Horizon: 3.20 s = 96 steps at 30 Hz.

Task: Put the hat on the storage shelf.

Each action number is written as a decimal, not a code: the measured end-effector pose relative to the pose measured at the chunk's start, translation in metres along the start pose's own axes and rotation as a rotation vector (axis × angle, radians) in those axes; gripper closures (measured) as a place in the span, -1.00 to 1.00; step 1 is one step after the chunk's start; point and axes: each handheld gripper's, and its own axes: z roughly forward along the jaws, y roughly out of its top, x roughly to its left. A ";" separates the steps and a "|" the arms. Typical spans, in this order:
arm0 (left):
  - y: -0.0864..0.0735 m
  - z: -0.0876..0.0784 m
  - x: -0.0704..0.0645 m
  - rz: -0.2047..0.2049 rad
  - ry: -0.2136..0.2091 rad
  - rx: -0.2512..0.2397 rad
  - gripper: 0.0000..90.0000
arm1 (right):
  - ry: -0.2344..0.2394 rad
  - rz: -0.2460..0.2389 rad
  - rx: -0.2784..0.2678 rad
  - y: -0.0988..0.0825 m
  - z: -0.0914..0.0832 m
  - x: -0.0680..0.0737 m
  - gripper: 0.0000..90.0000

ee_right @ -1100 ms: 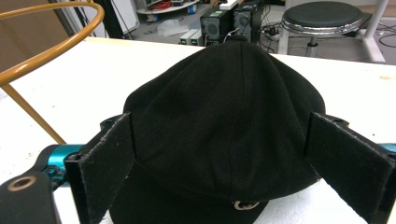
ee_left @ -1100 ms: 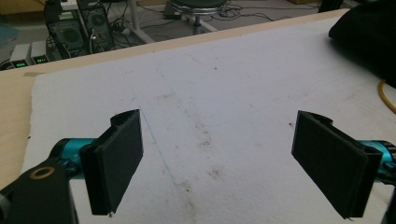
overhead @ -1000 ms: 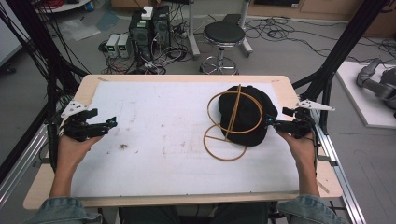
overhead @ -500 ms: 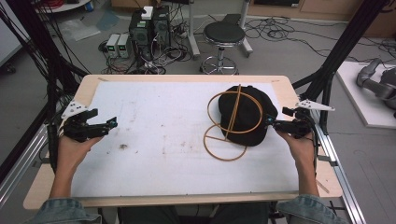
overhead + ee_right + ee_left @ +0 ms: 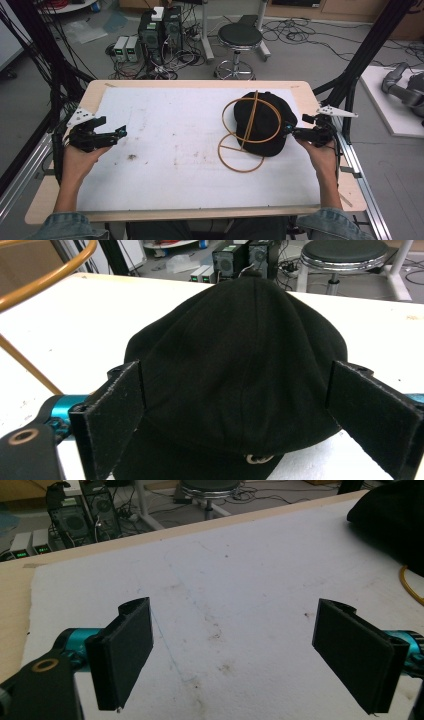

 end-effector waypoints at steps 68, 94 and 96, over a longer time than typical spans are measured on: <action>-0.002 -0.003 0.000 0.001 -0.013 0.000 -0.62 | -0.013 0.077 0.043 0.053 0.136 -0.025 -0.51; -0.001 -0.004 0.000 -0.002 -0.010 -0.006 -0.62 | -0.032 0.025 0.141 0.052 0.137 -0.018 0.57; -0.001 -0.004 0.001 -0.003 -0.009 -0.006 -0.62 | -0.034 0.019 0.130 0.053 0.135 -0.017 0.59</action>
